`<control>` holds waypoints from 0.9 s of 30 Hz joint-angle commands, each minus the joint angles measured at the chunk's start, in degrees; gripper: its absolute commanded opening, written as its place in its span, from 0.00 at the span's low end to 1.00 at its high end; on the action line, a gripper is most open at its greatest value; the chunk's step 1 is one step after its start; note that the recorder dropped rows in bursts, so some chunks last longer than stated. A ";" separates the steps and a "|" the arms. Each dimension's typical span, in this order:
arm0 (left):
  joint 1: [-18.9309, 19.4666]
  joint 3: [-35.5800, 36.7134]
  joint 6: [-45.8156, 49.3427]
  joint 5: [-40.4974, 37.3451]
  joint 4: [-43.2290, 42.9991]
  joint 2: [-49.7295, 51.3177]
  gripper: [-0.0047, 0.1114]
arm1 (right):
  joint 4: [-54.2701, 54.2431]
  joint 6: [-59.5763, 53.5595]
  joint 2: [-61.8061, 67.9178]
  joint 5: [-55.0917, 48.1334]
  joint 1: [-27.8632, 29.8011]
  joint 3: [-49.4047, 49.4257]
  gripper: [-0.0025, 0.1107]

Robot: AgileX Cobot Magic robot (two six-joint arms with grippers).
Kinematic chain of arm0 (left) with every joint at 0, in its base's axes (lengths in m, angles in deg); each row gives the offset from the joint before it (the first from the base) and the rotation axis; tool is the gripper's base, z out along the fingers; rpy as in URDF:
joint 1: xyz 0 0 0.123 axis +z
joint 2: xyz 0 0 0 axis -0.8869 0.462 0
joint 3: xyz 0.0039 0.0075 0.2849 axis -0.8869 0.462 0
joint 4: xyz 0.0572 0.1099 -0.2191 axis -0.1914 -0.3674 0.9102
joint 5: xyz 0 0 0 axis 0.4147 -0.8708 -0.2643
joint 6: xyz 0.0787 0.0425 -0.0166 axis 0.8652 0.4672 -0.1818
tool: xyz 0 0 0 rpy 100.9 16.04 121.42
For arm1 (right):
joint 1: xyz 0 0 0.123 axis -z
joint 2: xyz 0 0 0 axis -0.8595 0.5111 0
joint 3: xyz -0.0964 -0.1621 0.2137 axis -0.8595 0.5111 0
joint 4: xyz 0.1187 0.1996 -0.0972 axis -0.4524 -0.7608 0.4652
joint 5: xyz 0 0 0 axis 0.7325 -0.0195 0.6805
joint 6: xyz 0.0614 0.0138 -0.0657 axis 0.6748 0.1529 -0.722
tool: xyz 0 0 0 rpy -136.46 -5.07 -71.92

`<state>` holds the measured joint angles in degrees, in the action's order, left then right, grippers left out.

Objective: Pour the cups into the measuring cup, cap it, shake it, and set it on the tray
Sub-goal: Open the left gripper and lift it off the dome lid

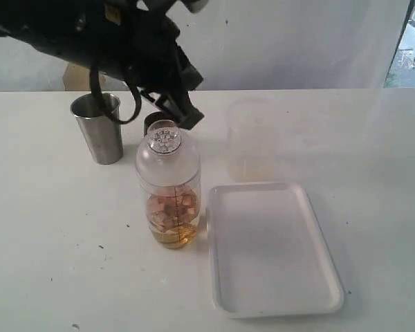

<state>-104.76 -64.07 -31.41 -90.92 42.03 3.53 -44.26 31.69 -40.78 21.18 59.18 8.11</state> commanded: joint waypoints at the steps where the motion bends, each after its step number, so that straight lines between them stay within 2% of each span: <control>1: -0.16 3.75 -3.72 3.86 0.15 -5.03 0.04 | 0.02 -0.13 0.00 0.33 0.01 -0.06 0.02; 6: -0.16 21.00 -9.68 33.67 0.25 -12.07 0.04 | 0.02 -0.13 0.00 0.33 0.01 -0.06 0.02; 8: -0.16 27.11 -11.72 43.40 0.37 -13.17 0.04 | 0.02 -0.13 0.00 0.33 0.01 -0.06 0.02; 11: -0.16 35.99 -13.84 55.52 0.37 -12.57 0.04 | 0.02 -0.13 0.00 0.33 0.01 -0.06 0.02; 14: -0.16 41.37 -13.99 63.95 0.37 -10.22 0.04 | 0.02 -0.13 0.00 0.33 0.01 -0.06 0.02; 17: -0.16 42.72 -14.28 67.72 -1.03 -8.10 0.04 | 0.02 -0.13 0.00 0.33 0.01 -0.06 0.02; 22: -0.16 40.96 -17.36 68.78 -6.80 -4.77 0.04 | 0.02 -0.13 0.00 0.33 0.01 -0.06 0.02; 27: -0.16 40.13 -17.77 68.59 -5.87 -1.53 0.04 | 0.02 -0.13 0.00 0.33 0.01 -0.06 0.02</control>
<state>-104.76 -23.49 -48.33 -23.44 36.00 0.81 -44.26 31.69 -40.78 21.18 59.18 8.11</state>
